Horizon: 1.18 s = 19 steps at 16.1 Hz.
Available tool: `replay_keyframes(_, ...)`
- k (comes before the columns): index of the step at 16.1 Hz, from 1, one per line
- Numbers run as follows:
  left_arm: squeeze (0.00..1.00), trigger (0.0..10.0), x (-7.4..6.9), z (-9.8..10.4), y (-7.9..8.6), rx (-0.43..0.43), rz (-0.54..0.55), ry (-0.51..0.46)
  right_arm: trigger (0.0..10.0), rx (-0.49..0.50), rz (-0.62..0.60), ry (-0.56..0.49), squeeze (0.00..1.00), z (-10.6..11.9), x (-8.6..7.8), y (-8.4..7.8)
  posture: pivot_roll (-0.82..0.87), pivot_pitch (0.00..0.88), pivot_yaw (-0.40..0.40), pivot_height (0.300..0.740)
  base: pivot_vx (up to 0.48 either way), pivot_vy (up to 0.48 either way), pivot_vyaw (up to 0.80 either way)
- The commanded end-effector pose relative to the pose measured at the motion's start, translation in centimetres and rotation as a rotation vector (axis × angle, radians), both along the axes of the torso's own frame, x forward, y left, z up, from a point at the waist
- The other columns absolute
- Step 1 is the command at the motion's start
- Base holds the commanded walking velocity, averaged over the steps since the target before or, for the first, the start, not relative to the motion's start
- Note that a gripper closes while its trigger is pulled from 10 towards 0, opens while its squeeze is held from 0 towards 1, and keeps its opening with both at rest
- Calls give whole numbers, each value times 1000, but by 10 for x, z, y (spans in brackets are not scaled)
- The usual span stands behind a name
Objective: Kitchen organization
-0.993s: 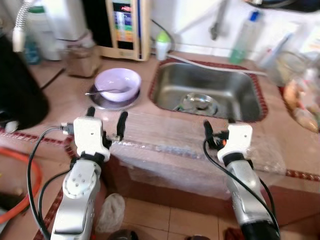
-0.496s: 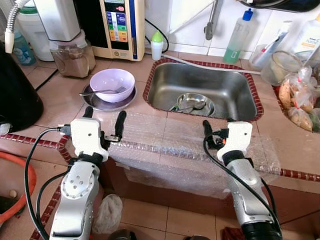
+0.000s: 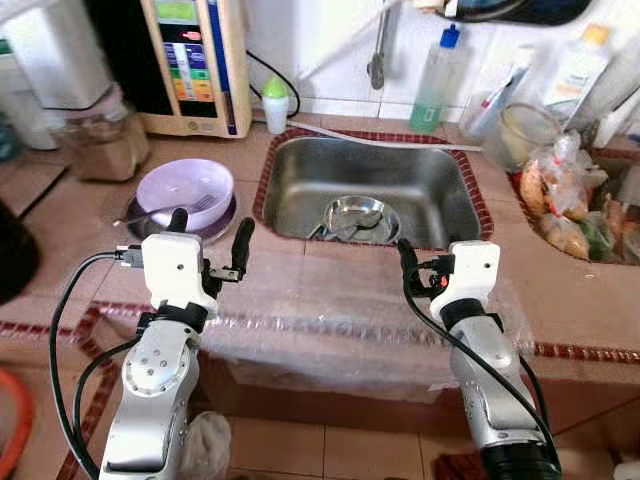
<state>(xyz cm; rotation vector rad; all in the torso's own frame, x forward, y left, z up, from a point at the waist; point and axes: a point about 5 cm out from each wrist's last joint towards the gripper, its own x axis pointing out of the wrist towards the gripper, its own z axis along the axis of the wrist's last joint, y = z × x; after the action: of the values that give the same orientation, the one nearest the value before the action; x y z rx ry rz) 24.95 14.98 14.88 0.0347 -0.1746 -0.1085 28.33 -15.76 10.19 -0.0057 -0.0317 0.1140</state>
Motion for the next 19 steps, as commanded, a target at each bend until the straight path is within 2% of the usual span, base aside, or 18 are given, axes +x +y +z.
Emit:
replay_keyframes(1,0,10000,1,4,0,11,2,-10,10000,-6,29,-16,0,6,2,5,8,0,20,740,315,0,0)
replay_keyframes(5,0,10000,2,6,0,15,3,-16,10000,5,42,-16,0,7,3,7,12,0,18,740,288,0,256)
replay_keyframes(11,0,10000,-2,12,-1,60,21,-62,10000,12,51,0,0,4,4,8,23,0,10,740,0,0,0)
replay_keyframes(13,0,10000,-1,19,10,118,115,-105,10000,14,56,4,0,3,3,8,27,0,5,740,0,0,0)
replay_keyframes(15,0,10000,0,23,23,131,205,-122,10000,14,59,7,0,3,2,8,27,0,2,740,0,0,0)
replay_keyframes(16,0,10000,0,26,30,127,254,-134,10000,-21,64,6,0,2,2,8,27,0,-1,740,0,0,0)
replay_keyframes(17,0,10000,1,30,34,111,285,-139,10000,-39,79,0,784,3,2,10,27,0,-7,740,0,0,413)
replay_keyframes(19,0,10000,6,32,35,55,284,-133,10000,-36,93,-5,588,4,3,13,28,0,-14,740,0,0,491)
